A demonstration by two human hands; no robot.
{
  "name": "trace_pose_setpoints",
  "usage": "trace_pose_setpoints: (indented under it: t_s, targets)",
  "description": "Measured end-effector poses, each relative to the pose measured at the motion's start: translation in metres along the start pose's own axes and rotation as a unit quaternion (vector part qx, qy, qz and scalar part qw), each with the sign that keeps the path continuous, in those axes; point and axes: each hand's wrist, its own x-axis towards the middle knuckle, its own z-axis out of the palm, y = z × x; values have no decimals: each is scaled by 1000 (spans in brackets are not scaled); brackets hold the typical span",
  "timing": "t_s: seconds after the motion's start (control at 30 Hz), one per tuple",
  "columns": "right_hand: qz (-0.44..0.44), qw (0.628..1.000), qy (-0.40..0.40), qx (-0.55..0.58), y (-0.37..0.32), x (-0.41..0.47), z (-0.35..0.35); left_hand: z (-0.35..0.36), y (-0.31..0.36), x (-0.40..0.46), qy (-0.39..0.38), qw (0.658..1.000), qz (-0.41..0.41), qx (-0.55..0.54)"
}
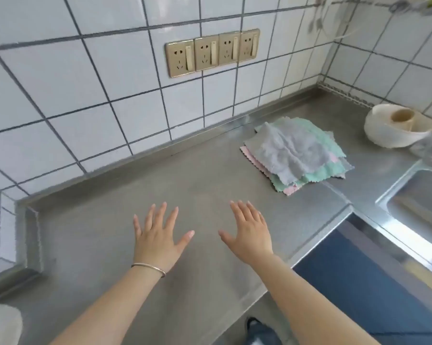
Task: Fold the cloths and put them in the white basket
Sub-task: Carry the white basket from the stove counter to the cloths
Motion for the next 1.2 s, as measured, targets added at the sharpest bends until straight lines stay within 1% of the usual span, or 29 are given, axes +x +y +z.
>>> trace_pose_setpoints:
  t_s: [0.1, 0.17, 0.23, 0.3, 0.4, 0.5, 0.57, 0.77, 0.9, 1.07, 1.2]
  targets:
    - [63, 997, 40, -1, -4, -42, 1, -4, 7, -8, -20, 994, 101, 38]
    - [82, 995, 55, -21, -1, -76, -3, -3, 18, -17, -16, 988, 150, 25]
    - [121, 989, 70, -46, 8, -117, -8, -4, 38, -32, -20, 976, 213, 28]
    - [170, 978, 108, -52, 20, -159, -15, -3, 68, -48, -25, 961, 273, 23]
    - [240, 961, 134, -46, 36, -212, -19, 1, 115, -79, -34, 939, 343, 9]
    - [322, 927, 187, -36, 54, -281, -24, 7, 159, -129, -48, 900, 433, 5]
    - [376, 903, 209, -19, 59, -332, -24, 9, 182, -168, -65, 875, 479, 16]
    - [499, 826, 260, 37, 54, -489, -11, 15, 227, -301, -91, 814, 574, 19]
    - [540, 786, 300, 25, 43, -599, -7, 13, 244, -411, -97, 770, 630, -7]
    - [565, 759, 324, -8, 31, -727, -14, 9, 262, -545, -112, 729, 675, -27]
    - [585, 721, 370, -18, 25, -821, -24, -4, 296, -641, -107, 698, 706, -56]
